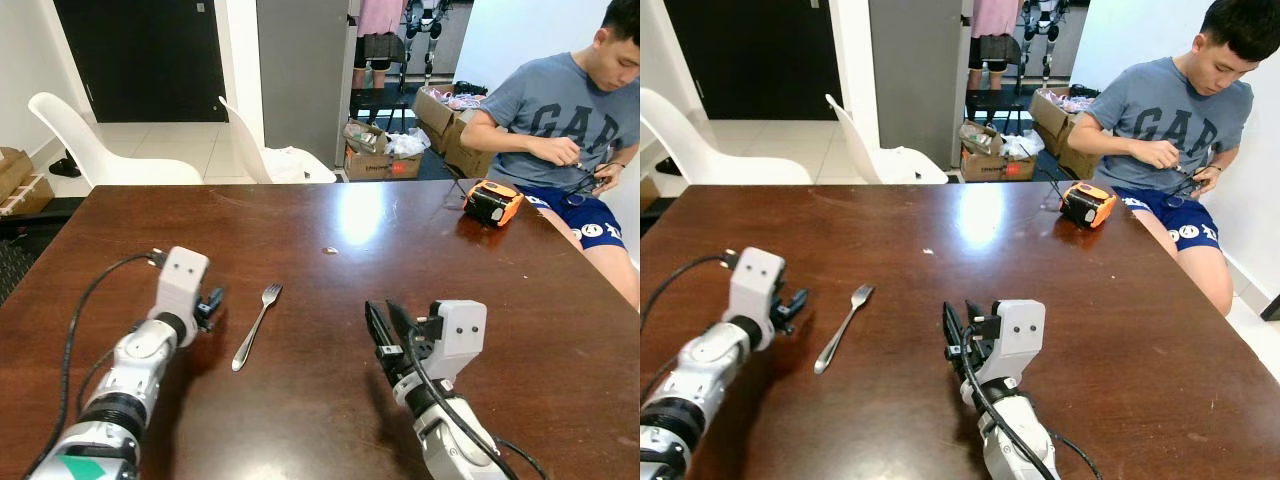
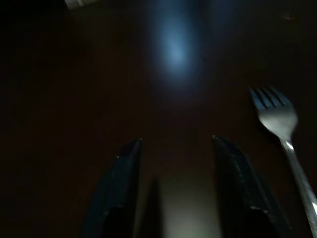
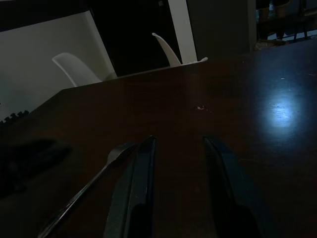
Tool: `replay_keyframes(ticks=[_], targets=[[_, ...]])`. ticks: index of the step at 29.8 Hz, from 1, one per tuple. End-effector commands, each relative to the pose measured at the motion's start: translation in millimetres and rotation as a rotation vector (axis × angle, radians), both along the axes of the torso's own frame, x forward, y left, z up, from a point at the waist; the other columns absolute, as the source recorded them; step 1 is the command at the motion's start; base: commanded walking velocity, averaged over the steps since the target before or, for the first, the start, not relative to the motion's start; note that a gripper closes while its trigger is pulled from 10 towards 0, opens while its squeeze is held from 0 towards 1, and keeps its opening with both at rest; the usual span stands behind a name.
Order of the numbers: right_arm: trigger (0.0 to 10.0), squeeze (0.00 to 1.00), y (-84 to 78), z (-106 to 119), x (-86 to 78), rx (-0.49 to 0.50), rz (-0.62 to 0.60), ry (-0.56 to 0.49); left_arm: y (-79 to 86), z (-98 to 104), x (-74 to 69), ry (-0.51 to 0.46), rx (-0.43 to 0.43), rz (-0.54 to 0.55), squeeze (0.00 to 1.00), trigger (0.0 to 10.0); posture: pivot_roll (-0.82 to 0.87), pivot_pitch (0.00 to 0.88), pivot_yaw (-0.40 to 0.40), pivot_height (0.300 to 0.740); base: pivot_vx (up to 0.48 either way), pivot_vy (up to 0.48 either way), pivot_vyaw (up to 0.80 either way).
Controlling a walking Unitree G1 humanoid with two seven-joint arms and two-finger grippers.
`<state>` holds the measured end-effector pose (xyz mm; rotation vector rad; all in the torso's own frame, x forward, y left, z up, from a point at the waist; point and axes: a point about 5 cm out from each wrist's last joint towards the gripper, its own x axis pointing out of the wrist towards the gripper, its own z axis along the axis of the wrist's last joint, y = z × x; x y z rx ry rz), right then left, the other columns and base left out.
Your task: Setting the table
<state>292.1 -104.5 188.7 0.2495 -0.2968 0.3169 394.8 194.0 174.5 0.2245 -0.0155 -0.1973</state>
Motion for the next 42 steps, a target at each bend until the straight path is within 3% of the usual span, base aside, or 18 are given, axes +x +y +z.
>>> replay_keyframes(ticks=[1,5,7,8,12,13,14,15,18,19,20,28,34,35,36,38,39,42], targets=[[10.0,0.0,-1.3,-4,-1.9,0.007,-0.001,0.009,0.1,-15,-3.9,0.068,0.014,-0.001,1.0,10.0,0.01,0.144,0.107,0.74,0.0,0.0,0.0],[10.0,0.0,-1.7,-5,-2.7,0.007,-0.004,0.012,-9.9,-38,-8.6,0.234,-0.007,-0.052,1.0,10.0,0.01,0.148,0.112,0.74,0.0,0.0,0.0],[10.0,0.0,-1.8,-5,-2.9,0.007,-0.005,0.013,-11.8,-41,-9.4,0.251,-0.02,-0.057,1.0,10.0,0.01,0.147,0.111,0.74,0.0,0.0,0.0],[10.0,0.0,-1.7,-5,-3.0,0.007,-0.005,0.014,-12.4,-44,-9.9,0.266,-0.014,-0.047,0.0,10.0,0.01,0.147,0.111,0.74,0.0,0.0,0.0],[10.0,0.0,-1.3,-5,-3.0,0.009,-0.004,0.014,-14.1,-52,-12.0,0.301,0.037,-0.017,0.0,10.0,0.01,0.147,0.111,0.74,0.0,0.0,0.0],[10.0,0.0,-1.2,-5,-2.9,0.009,-0.004,0.014,-14.8,-54,-12.6,0.307,0.056,-0.014,0.0,8.2,0.01,0.147,0.111,0.74,0.0,0.0,0.0],[10.0,0.0,-1.1,-5,-2.8,0.009,-0.004,0.014,-15.6,-56,-13.1,0.314,0.071,-0.011,0.0,8.2,0.01,0.147,0.112,0.74,0.0,0.0,0.0],[10.0,0.0,-1.1,-5,-2.7,0.01,-0.004,0.013,-16.3,-57,-13.4,0.321,0.064,-0.007,0.0,6.0,0.01,0.147,0.112,0.74,0.0,0.0,0.0],[10.0,0.0,-1.6,-5,-2.6,0.01,-0.007,0.013,-19.7,-56,-13.2,0.32,0.04,-0.018,0.0,6.6,0.01,0.145,0.112,0.74,0.0,0.0,0.0],[10.0,0.0,-1.6,-5,-2.6,0.01,-0.007,0.013,-20.0,-55,-13.1,0.318,0.04,-0.019,0.0,8.7,0.01,0.145,0.112,0.74,0.0,0.0,0.0],[10.0,0.0,-1.5,-5,-2.7,0.009,-0.007,0.014,-20.3,-53,-12.5,0.304,0.034,-0.019,0.0,10.0,0.01,0.147,0.113,0.74,0.0,0.0,0.0],[10.0,0.0,-1.1,-7,-3.2,0.016,-0.008,0.021,-27.0,-34,-9.5,0.272,-0.095,-0.072,0.0,10.0,0.01,0.149,0.118,0.74,0.0,0.0,0.0],[10.0,0.0,0.0,-7,-2.5,0.018,-0.002,0.023,-37.3,-39,-15.5,0.333,-0.056,-0.153,0.0,10.0,0.02,0.149,0.121,0.74,0.0,0.0,0.0],[10.0,0.0,0.6,-8,-2.0,0.018,0.0,0.024,-45.6,-51,-25.3,0.408,-0.039,-0.259,0.0,10.0,0.02,0.147,0.122,0.74,0.0,0.0,0.0],[10.0,0.0,0.7,-8,-1.9,0.018,0.001,0.024,-47.9,-54,-28.8,0.422,-0.033,-0.293,0.0,10.0,0.02,0.148,0.123,0.74,0.0,0.0,0.0],[10.0,0.0,0.7,-8,-1.8,0.019,0.001,0.024,-49.5,-55,-32.0,0.427,-0.029,-0.323,0.0,10.0,0.02,0.148,0.123,0.74,0.0,0.0,0.0],[10.0,0.0,-1.0,-9,-1.7,0.019,0.002,0.033,-52.6,-57,-45.4,0.418,0.004,-0.441,0.0,10.0,0.02,0.151,0.123,0.74,0.0,0.0,0.0],[10.0,0.0,-2.6,-11,-1.7,0.016,0.002,0.041,-54.0,-57,-55.9,0.41,0.032,-0.521,0.0,10.0,0.02,0.151,0.123,0.74,0.0,0.0,0.0]])
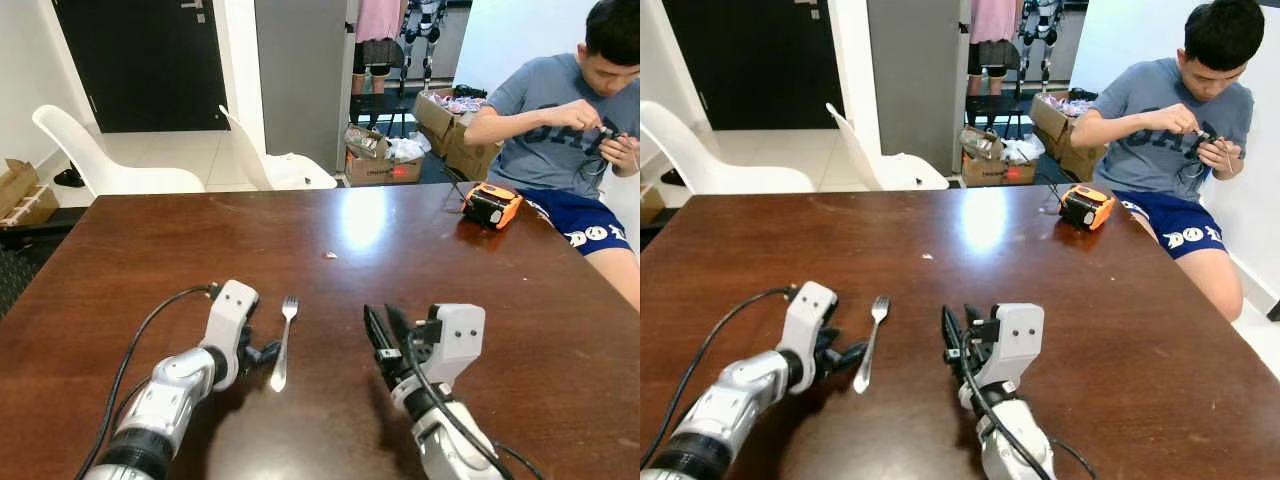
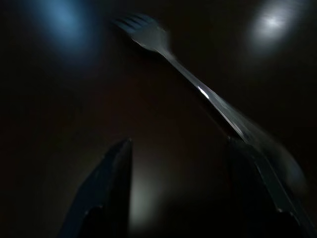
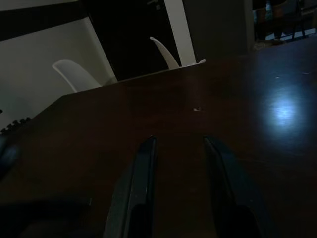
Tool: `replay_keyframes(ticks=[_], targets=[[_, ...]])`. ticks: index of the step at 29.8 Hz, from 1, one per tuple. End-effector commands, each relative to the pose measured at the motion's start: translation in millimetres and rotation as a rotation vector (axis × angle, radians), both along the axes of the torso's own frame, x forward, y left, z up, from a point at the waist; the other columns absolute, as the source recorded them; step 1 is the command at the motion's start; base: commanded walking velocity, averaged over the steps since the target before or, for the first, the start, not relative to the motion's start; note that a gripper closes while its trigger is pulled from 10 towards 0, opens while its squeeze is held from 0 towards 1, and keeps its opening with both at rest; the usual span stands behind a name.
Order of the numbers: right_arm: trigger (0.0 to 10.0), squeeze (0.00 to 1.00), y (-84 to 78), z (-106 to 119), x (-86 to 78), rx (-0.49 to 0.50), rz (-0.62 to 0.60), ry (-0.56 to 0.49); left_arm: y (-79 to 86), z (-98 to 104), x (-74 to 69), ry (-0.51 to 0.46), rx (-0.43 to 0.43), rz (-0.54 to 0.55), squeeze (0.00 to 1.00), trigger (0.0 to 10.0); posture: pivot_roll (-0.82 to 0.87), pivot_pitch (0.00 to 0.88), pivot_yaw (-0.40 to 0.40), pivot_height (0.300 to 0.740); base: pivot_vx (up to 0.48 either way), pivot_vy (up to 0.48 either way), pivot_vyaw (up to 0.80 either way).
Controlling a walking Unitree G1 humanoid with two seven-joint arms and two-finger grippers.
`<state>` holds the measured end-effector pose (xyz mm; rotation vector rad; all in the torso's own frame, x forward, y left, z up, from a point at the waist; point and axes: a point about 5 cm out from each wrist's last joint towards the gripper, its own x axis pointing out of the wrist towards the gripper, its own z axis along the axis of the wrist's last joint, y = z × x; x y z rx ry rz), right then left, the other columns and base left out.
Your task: Setting the table
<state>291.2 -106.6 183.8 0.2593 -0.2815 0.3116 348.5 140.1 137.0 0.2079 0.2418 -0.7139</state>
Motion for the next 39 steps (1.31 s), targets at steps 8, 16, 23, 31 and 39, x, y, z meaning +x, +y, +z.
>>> replay_keyframes(ticks=[8,16,23,31,39], targets=[[10.0,0.0,7.0,-19,0.8,-0.009,0.085,0.088,-16.3,-14,-32.3,0.105,-0.03,-0.152,0.0,10.0,0.03,0.15,0.122,0.74,0.0,0.0,0.0],[10.0,0.0,5.6,-53,11.2,-0.008,0.026,0.26,-53.0,-14,-47.5,0.119,-0.121,-0.166,0.0,10.0,0.02,0.146,0.119,0.74,0.0,0.0,0.0],[10.0,0.0,3.4,-44,34.5,-0.051,0.021,0.241,-31.4,16,-27.4,0.019,-0.188,-0.005,0.0,10.0,0.03,0.156,0.12,0.74,0.0,0.0,0.0],[10.0,0.0,16.2,-35,58.3,-0.086,0.08,0.244,45.2,66,-3.8,-0.186,-0.146,0.326,0.0,10.0,0.08,0.175,0.107,0.74,0.0,0.0,0.0],[10.0,0.0,30.1,-41,65.0,-0.118,0.17,0.29,107.1,88,-12.1,-0.298,-0.142,0.672,0.0,10.0,0.13,0.215,0.071,0.74,0.0,0.0,0.0]])
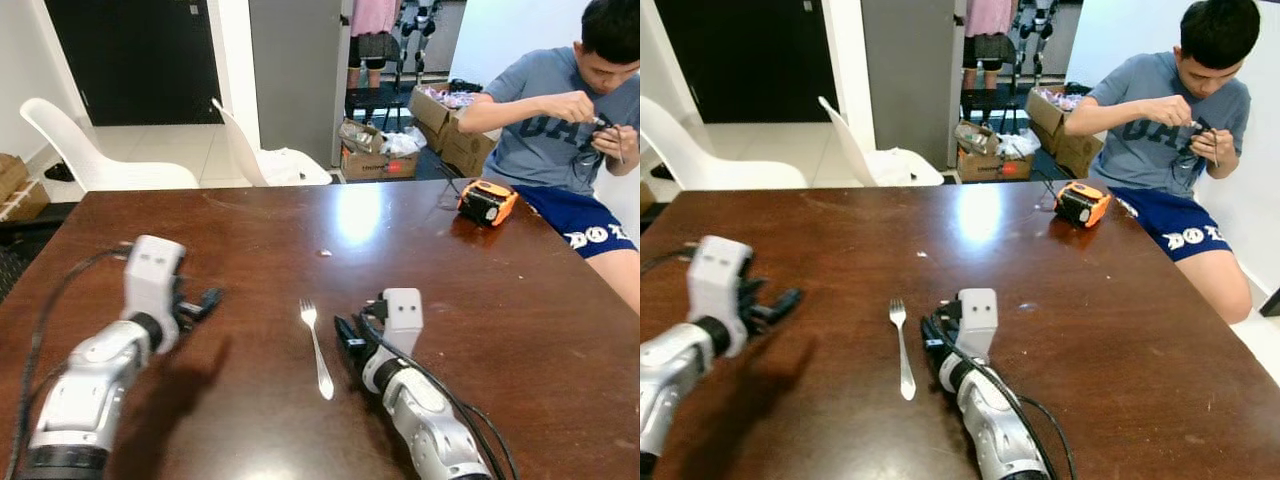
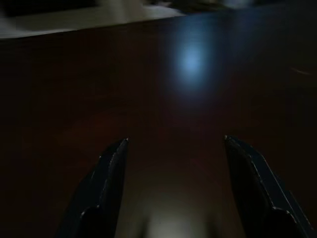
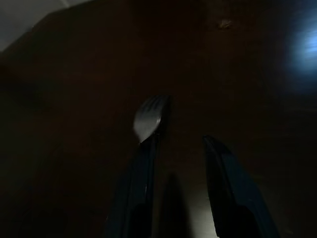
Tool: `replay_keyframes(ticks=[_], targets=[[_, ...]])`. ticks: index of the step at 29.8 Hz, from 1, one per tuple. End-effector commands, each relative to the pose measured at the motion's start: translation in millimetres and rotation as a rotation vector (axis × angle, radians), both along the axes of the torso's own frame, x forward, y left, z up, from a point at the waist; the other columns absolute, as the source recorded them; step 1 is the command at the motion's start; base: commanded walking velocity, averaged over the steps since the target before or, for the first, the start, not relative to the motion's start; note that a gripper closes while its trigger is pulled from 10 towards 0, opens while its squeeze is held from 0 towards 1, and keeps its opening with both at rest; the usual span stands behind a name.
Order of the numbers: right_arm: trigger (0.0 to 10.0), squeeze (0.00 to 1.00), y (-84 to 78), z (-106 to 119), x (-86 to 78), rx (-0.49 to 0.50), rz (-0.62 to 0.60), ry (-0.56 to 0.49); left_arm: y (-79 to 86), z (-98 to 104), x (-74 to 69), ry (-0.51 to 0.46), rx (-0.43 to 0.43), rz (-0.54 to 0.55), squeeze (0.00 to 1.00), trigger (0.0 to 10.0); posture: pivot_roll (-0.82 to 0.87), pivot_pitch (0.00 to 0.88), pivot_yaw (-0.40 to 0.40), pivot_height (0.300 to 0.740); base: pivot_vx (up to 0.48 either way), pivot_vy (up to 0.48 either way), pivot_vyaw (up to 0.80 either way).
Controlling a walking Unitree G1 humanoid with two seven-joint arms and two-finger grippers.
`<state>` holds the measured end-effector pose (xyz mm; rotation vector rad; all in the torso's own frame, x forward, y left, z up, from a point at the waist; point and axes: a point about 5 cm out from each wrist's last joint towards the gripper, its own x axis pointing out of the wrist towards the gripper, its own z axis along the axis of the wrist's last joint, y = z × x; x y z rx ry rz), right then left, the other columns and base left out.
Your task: Setting the table
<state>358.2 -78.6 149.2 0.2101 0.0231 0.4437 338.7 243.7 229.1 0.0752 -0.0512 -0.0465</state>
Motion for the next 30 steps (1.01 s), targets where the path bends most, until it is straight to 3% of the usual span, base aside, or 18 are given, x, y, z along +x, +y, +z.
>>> replay_keyframes(ticks=[1,4,10,15,17,22,23,30], targets=[[10.0,0.0,5.2,-5,-1.5,-0.01,0.033,0.017,11.2,-6,-6.4,0.023,0.009,0.059,0.0,10.0,0.14,0.22,0.064,0.74,0.0,0.0,0.0],[10.0,0.0,13.1,-4,-1.8,-0.032,0.079,0.011,24.5,-15,-18.5,0.053,0.021,0.111,0.0,10.0,0.15,0.226,0.048,0.74,0.0,0.0,0.0],[10.0,0.0,24.7,-12,-3.5,-0.091,0.116,0.064,34.9,-32,-36.4,0.108,0.029,0.16,0.0,10.0,0.16,0.227,0.033,0.74,0.0,0.0,0.0],[10.0,0.0,19.8,-26,1.3,-0.127,0.049,0.137,36.0,-35,-39.3,0.113,0.024,0.181,0.0,10.0,0.18,0.222,0.028,0.74,0.0,0.0,0.0],[10.0,0.0,12.0,-35,5.3,-0.13,-0.028,0.214,35.3,-36,-40.5,0.114,0.022,0.184,0.0,10.0,0.18,0.218,0.027,0.74,0.0,0.0,0.0],[9.7,0.0,0.6,-43,9.7,-0.09,-0.123,0.315,34.9,-38,-43.8,0.121,0.017,0.188,0.0,10.0,0.19,0.201,0.029,0.74,0.0,0.0,0.0],[0.0,0.0,-2.2,-45,10.3,-0.055,-0.142,0.349,34.4,-38,-44.4,0.124,0.014,0.188,0.0,10.0,0.18,0.198,0.029,0.74,0.0,0.0,0.0],[0.0,0.0,-4.4,-48,10.0,-0.042,-0.126,0.37,30.9,-38,-41.8,0.123,0.004,0.181,0.0,10.0,0.17,0.19,0.035,0.74,0.0,0.0,0.0]])
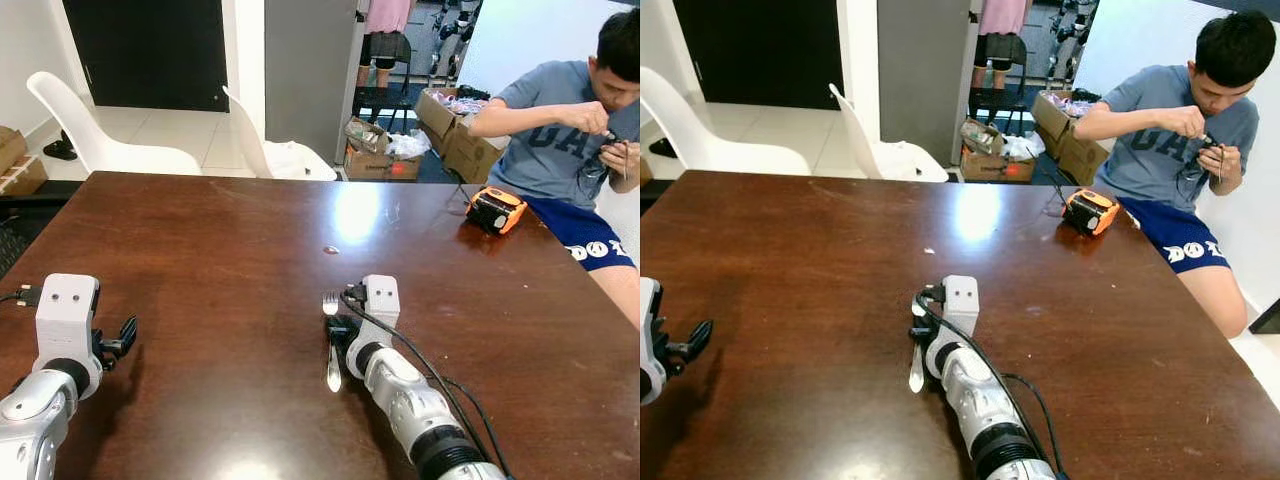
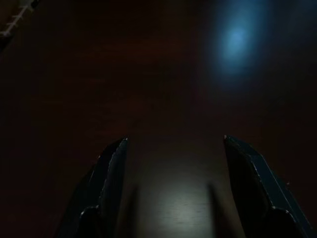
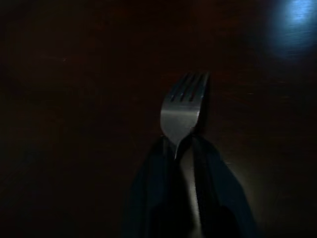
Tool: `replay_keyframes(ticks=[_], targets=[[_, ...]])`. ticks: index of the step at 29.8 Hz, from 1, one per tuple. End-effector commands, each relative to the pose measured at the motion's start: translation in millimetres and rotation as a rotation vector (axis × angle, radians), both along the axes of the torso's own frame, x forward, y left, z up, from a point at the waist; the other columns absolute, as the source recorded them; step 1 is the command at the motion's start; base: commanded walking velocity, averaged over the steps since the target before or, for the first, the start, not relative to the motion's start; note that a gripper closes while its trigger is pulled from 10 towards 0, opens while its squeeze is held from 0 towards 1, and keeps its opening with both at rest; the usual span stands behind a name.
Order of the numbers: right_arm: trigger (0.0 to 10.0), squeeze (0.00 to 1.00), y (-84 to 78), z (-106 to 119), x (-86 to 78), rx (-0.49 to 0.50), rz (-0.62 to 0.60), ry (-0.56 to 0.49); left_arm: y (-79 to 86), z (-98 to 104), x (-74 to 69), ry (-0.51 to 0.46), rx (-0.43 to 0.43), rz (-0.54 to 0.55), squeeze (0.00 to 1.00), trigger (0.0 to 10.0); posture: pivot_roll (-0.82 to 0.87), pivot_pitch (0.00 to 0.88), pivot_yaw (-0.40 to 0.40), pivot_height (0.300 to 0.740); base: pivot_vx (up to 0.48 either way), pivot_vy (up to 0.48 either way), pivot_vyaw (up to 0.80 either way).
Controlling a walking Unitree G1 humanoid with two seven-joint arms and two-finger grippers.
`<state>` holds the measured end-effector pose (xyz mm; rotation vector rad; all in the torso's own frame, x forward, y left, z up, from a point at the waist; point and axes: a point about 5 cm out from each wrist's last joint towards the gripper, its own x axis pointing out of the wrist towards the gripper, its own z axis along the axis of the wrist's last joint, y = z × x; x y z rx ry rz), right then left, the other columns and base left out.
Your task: Setting the table
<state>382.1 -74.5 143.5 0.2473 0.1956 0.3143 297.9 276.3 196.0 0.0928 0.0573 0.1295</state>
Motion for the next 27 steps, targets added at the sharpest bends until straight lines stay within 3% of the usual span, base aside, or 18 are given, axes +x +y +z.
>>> replay_keyframes(ticks=[1,13,16,17,18,20,23,24,27], targets=[[0.0,0.0,-8.6,-43,-13.8,-0.036,-0.016,0.185,-2.2,-5,-0.4,0.02,-0.015,0.0,0.0,10.0,0.17,0.187,0.037,0.74,0.0,0.0,0.0],[0.0,0.0,-9.3,-44,-15.5,0.032,-0.047,0.186,-8.1,-7,4.9,0.028,-0.022,-0.01,0.0,10.0,0.16,0.177,0.046,0.74,0.0,0.0,0.0],[0.0,0.0,-10.0,-35,-13.3,0.054,-0.044,0.125,-9.8,-8,6.2,0.031,-0.025,-0.009,0.0,10.0,0.16,0.175,0.047,0.74,0.0,0.0,0.0],[0.0,0.0,-8.9,-17,-11.2,0.076,-0.026,-0.007,-12.9,-9,7.2,0.031,-0.033,-0.014,0.0,10.0,0.16,0.173,0.049,0.74,0.0,0.0,0.0],[9.8,0.0,-6.3,3,-12.8,0.109,0.011,-0.148,-17.5,-10,8.0,0.03,-0.043,-0.025,0.0,10.0,0.16,0.172,0.05,0.74,0.0,0.0,0.0],[10.0,0.0,-2.3,34,-22.7,0.178,0.075,-0.341,-27.6,-11,9.3,0.026,-0.063,-0.05,0.0,10.0,0.15,0.171,0.053,0.74,0.0,0.0,0.0],[10.0,0.0,-0.3,50,-33.8,0.24,0.122,-0.411,-38.3,-12,10.0,0.024,-0.078,-0.082,0.0,10.0,0.14,0.17,0.057,0.74,0.0,0.0,0.0],[10.0,0.0,2.7,62,-49.1,0.296,0.198,-0.455,-51.0,-12,10.8,0.023,-0.095,-0.12,0.0,10.0,0.13,0.167,0.059,0.74,0.0,0.0,0.0],[10.0,0.0,4.2,74,-68.2,0.383,0.274,-0.474,-63.9,-11,12.4,0.017,-0.114,-0.157,0.0,10.0,0.12,0.164,0.061,0.74,0.0,0.0,0.0]])
